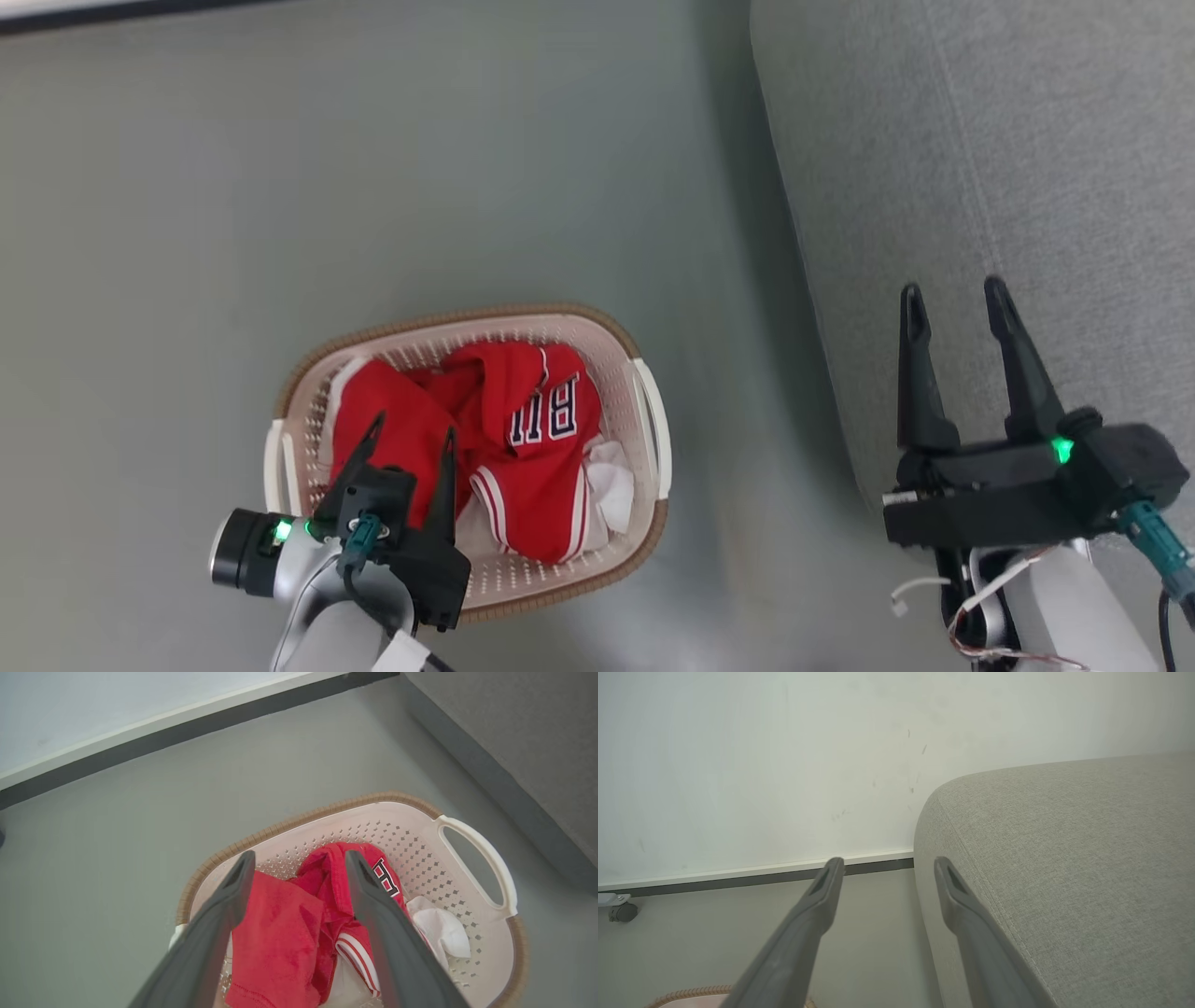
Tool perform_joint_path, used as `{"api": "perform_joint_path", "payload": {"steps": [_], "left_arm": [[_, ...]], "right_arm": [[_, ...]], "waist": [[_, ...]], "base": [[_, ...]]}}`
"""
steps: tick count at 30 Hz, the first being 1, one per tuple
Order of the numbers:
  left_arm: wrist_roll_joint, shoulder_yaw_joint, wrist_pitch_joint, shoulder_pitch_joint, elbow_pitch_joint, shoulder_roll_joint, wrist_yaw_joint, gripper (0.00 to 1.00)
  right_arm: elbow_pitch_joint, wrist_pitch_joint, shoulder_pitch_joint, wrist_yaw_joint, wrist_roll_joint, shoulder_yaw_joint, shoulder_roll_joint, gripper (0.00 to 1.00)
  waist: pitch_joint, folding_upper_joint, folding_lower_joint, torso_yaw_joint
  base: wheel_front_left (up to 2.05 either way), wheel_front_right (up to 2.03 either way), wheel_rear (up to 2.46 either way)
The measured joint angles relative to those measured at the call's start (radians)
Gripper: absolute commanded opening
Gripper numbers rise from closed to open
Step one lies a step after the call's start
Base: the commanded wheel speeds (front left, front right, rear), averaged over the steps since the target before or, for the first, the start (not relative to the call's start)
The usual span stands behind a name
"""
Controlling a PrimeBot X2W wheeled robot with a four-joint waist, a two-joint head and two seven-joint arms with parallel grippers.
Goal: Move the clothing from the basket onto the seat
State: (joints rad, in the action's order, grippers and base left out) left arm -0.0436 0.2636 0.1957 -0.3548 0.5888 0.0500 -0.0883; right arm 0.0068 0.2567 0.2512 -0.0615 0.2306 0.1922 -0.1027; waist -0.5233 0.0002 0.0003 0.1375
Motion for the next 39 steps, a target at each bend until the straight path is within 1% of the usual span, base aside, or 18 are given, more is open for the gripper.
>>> {"api": "perform_joint_path", "payload": {"steps": [9,15,20,22,28,29,30,31,32,33,39], "left_arm": [[0.019,0.006,-0.026,-0.093,0.111,0.001,-0.006,1.00],[0.037,-0.010,-0.038,-0.181,0.155,0.018,-0.010,1.00],[0.057,-0.026,-0.073,-0.262,0.195,0.041,-0.019,1.00],[0.068,-0.032,-0.081,-0.291,0.214,0.049,-0.027,1.00],[0.123,-0.017,-0.099,-0.335,0.275,0.053,-0.029,1.00],[0.132,-0.013,-0.102,-0.339,0.282,0.052,-0.031,0.93],[0.136,-0.011,-0.101,-0.342,0.287,0.052,-0.035,0.47],[0.140,-0.007,-0.100,-0.345,0.293,0.052,-0.035,0.36],[0.140,-0.007,-0.100,-0.345,0.293,0.052,-0.035,0.09],[0.145,-0.004,-0.096,-0.347,0.299,0.052,-0.035,0.00],[0.157,0.002,-0.036,-0.366,0.302,0.041,-0.035,0.00]], "right_arm": [[-0.050,0.000,0.082,0.002,-0.001,0.002,0.010,1.00],[-0.079,0.000,0.115,0.002,-0.001,-0.013,0.011,1.00],[-0.102,0.000,0.152,0.002,-0.005,-0.023,0.014,1.00],[-0.103,0.000,0.171,0.002,-0.007,-0.026,0.016,1.00],[-0.080,0.000,0.202,0.005,-0.012,-0.029,0.021,1.00],[-0.076,0.000,0.207,0.005,-0.012,-0.029,0.022,1.00],[-0.073,0.000,0.213,0.005,-0.012,-0.030,0.023,1.00],[-0.070,0.001,0.216,0.005,-0.012,-0.029,0.024,1.00],[-0.070,0.001,0.216,0.005,-0.012,-0.029,0.024,1.00],[-0.065,0.001,0.219,0.006,-0.012,-0.029,0.025,1.00],[-0.020,0.001,0.232,0.011,-0.013,-0.027,0.034,1.00]], "waist": [[-0.136,0.0000,-0.0001,0.027],[-0.227,0.0000,-0.0002,0.041],[-0.302,0.0000,-0.0002,0.050],[-0.332,0.0001,-0.0001,0.052],[-0.400,0.0000,-0.0002,0.057],[-0.407,0.0000,-0.0002,0.057],[-0.411,0.0000,-0.0002,0.056],[-0.413,0.0000,-0.0002,0.055],[-0.413,0.0000,-0.0002,0.055],[-0.412,0.0000,-0.0002,0.055],[-0.384,-0.0001,-0.0002,0.051]], "base": [[0.00,0.00,0.00],[0.00,0.00,0.00],[0.00,0.00,0.00],[0.00,0.00,0.00],[0.00,0.00,0.00],[0.00,0.00,0.00],[0.00,0.00,0.00],[0.00,0.00,0.00],[0.00,0.00,0.00],[0.00,0.00,0.00],[0.00,0.00,0.00]]}}
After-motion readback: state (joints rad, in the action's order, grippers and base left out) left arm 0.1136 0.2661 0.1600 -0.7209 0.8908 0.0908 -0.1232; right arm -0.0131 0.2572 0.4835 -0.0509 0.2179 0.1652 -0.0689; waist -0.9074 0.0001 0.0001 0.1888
